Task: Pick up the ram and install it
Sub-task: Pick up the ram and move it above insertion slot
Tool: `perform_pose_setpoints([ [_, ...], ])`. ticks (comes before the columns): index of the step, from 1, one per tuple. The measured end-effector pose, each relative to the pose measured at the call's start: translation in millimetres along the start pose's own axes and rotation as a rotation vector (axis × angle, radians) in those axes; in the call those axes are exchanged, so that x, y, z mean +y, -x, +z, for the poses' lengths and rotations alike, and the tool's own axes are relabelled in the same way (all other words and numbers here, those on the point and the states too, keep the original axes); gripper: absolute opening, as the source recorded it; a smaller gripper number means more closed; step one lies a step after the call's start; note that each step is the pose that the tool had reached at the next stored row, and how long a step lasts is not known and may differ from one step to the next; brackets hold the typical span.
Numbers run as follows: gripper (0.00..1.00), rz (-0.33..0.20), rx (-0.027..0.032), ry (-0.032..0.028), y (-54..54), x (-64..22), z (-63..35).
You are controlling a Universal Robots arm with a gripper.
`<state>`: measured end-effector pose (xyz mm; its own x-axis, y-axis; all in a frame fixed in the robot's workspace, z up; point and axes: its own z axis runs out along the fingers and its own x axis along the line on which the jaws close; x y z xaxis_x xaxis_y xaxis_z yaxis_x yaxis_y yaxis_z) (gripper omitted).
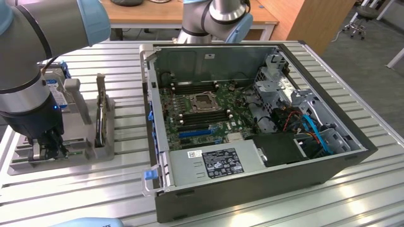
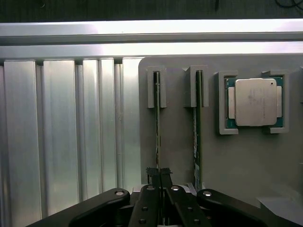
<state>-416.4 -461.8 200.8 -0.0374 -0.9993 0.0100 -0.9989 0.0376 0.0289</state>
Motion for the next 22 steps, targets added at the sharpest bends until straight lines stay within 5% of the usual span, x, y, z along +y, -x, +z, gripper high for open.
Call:
perform_pose_setpoints([
  [9,0.12,-0.051,0.0014,-0.0005,0.0,0.0,0.0],
  [22,0.12,-0.052,0.0015,-0.0005,0.0,0.1,-3.2],
])
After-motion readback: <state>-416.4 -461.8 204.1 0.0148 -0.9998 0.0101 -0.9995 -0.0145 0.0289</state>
